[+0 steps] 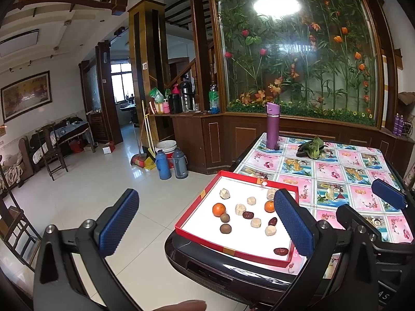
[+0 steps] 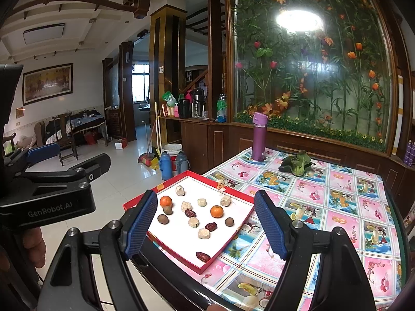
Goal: Organize fruits
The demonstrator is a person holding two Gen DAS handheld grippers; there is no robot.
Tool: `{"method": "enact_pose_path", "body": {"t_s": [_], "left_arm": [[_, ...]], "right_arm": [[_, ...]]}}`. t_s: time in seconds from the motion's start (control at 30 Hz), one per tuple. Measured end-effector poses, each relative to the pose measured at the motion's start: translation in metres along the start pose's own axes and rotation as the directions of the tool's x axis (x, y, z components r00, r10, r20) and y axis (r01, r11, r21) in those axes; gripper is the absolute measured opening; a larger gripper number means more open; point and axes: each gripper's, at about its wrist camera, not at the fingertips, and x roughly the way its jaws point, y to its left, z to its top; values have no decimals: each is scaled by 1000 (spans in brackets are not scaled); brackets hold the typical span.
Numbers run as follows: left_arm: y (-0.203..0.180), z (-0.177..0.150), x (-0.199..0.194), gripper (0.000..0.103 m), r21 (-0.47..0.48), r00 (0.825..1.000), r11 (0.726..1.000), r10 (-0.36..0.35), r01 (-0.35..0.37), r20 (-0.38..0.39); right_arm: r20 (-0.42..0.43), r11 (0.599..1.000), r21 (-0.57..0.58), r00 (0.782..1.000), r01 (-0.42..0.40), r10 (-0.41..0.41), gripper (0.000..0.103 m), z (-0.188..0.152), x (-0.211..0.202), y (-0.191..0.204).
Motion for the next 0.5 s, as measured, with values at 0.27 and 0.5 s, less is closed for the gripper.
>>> {"method": "enact_pose_path", "body": {"t_s": [0.27,0.5], "left_arm": [[-1,1,2,103,2,1000,1000,10,-10,-5],[-1,1,4,103,1,1000,1000,10,-10,-6]], "right_arm": [[-9,1000,-2,1000,-6,6,77,0,1,1],[-12,1000,-5,1000,-2,2,77,0,2,-1]]}}
